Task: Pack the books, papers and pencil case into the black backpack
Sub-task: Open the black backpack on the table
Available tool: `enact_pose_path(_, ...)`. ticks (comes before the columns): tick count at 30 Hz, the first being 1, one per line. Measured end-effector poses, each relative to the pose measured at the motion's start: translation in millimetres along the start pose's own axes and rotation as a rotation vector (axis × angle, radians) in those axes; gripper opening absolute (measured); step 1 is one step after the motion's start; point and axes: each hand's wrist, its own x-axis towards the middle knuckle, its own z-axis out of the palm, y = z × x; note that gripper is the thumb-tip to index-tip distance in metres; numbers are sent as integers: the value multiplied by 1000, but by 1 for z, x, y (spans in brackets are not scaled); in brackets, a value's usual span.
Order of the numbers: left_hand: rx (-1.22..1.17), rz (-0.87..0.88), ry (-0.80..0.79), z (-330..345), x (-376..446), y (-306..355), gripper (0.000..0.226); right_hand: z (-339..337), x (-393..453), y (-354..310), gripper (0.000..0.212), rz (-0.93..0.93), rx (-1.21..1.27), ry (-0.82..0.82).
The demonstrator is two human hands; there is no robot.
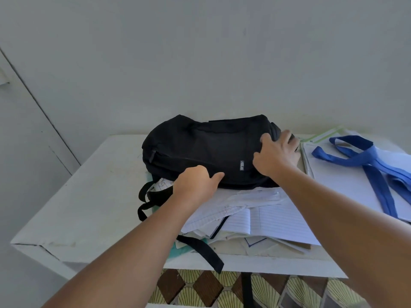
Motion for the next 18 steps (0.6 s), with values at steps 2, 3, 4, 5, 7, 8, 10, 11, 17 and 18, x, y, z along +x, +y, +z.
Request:
enact_pose_path(2, -143, 2, 17, 3, 9, -4, 54, 3, -1, 4, 33, 23, 202, -111)
enact_pose_path(3, -237, 3, 47, 4, 12, -8, 47, 5, -2, 4, 33, 27, 326, -140)
enact_pose_path(4, -319, -7, 97, 2, 16, -12, 43, 5, -5, 1, 32, 39, 447, -142)
enact_pose_path(5, -377, -33, 162, -1, 19, -16, 40, 6, -8, -3, 27, 48, 564, -133)
enact_pose_path(7, -435, -124, 284, -12, 26, -28, 31, 3, -15, -21, 15, 54, 789, -165)
enact_pose_path(8, -460, -174, 347, -18, 29, -35, 25, 0, -20, -32, 12, 58, 911, -230)
enact_pose_path(10, -483, -229, 482, -28, 34, -53, 24, -1, -24, -52, 14, 72, 1136, -402)
enact_pose_path(11, -419, -197, 554, -31, 36, -60, 30, 1, -25, -58, 15, 61, 1185, -456)
enact_pose_path(17, -165, 388, 208, -35, 12, -28, 50, 17, -13, -52, 38, 86, 944, 12)
enact_pose_path(18, -92, 416, 132, -29, 8, -20, 56, 18, -9, -49, 45, 177, 1027, -25)
